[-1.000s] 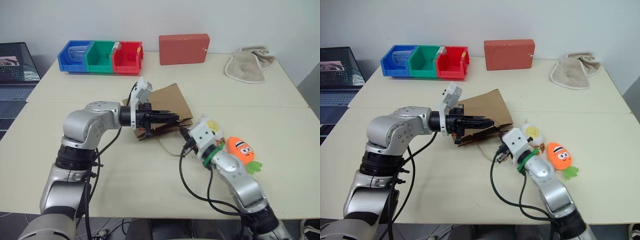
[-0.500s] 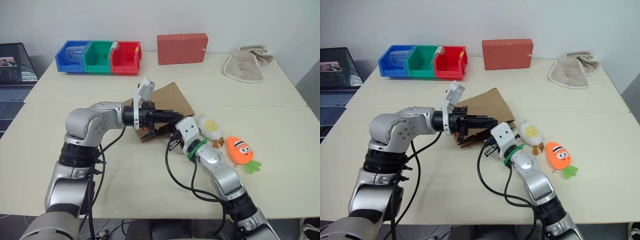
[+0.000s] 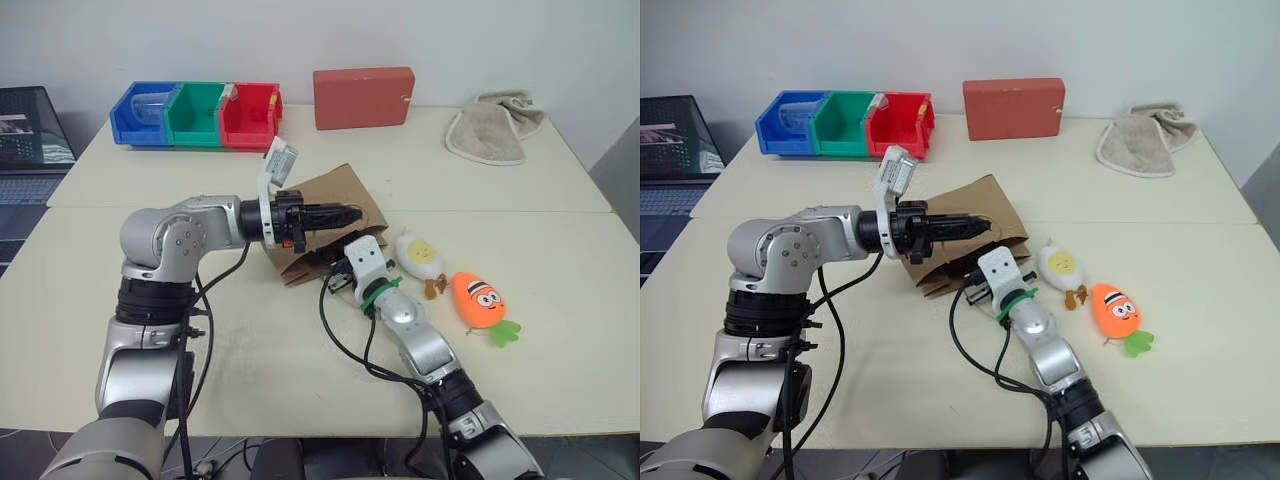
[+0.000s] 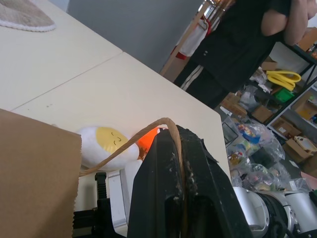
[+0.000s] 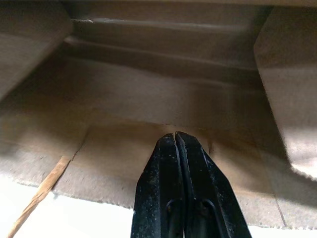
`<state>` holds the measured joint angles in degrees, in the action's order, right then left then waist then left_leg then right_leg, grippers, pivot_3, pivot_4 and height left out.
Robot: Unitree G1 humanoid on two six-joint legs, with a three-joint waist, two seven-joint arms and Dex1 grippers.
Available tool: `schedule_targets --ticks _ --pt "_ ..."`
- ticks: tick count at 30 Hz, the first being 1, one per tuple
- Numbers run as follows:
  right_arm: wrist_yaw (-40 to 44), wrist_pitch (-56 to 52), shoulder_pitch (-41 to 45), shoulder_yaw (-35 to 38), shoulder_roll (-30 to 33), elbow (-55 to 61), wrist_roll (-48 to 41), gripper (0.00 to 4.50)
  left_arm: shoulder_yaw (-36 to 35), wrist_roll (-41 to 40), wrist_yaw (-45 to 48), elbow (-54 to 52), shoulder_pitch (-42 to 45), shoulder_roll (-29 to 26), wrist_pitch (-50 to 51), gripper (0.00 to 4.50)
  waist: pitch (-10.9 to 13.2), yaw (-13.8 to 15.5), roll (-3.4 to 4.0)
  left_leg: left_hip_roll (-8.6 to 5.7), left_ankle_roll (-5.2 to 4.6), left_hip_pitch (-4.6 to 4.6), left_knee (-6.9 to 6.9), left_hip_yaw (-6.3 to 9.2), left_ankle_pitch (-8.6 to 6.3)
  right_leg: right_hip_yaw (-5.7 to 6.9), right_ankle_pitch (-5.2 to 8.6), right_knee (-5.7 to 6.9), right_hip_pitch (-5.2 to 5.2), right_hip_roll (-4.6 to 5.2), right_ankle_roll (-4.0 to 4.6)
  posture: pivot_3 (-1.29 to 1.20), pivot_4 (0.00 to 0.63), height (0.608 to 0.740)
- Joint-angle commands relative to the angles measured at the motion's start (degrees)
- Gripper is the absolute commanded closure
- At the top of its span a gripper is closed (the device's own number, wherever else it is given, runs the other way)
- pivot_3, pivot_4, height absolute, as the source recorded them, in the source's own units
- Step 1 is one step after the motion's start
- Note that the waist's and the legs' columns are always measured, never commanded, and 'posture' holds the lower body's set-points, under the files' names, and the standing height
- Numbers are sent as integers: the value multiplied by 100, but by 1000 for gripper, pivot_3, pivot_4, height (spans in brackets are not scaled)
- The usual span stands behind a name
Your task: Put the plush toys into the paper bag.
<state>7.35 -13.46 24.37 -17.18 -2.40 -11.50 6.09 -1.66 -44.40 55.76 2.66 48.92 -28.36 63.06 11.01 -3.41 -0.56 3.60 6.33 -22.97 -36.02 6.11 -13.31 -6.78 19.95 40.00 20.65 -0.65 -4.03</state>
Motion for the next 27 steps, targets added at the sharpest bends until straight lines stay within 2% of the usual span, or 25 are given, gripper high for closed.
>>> schedule_targets --ticks 1,6,12,15,21,23,27 --pt "13 -246 31 40 -131 64 -24 4475 -145 -38 80 -89 301 -113 -204 4500 0 -1 0 0 0 2 0 0 0 0 0 0 -1 0 0 0 150 740" --pt "102 -544 8 32 -141 157 -29 4475 55 504 311 -18 668 -365 -1090 4500 0 -1 0 0 2 3 1 1 1 1 0 1 -2 0 0 0 150 740" --pt "190 -719 0 -2 -118 226 -29 4475 202 1186 413 310 1210 -373 -2219 4500 0 0 0 0 5 3 6 -1 3 0 0 -3 -1 0 0 0 150 740" --pt "206 -749 2 11 -108 245 -28 4475 387 1821 405 505 1487 -385 -3186 4500 0 0 0 0 4 2 9 -1 2 0 0 -3 2 -1 0 0 150 740" --pt "228 -777 12 22 -105 281 -37 4475 708 2646 424 729 1522 -371 -4379 4500 0 -1 0 0 1 1 10 -4 0 -3 0 -3 5 -1 0 0 150 740" --pt "237 -783 19 27 -103 295 -42 4475 725 2791 369 826 1529 -332 -4583 4500 0 0 0 -1 -1 0 10 -5 -1 -4 0 -3 7 -1 0 0 150 740" --pt "314 -840 77 61 -71 490 -87 4475 714 2608 578 691 1349 -302 -4292 4500 0 -6 1 0 -5 -4 10 -6 -2 -5 0 -2 13 -1 0 0 150 740"
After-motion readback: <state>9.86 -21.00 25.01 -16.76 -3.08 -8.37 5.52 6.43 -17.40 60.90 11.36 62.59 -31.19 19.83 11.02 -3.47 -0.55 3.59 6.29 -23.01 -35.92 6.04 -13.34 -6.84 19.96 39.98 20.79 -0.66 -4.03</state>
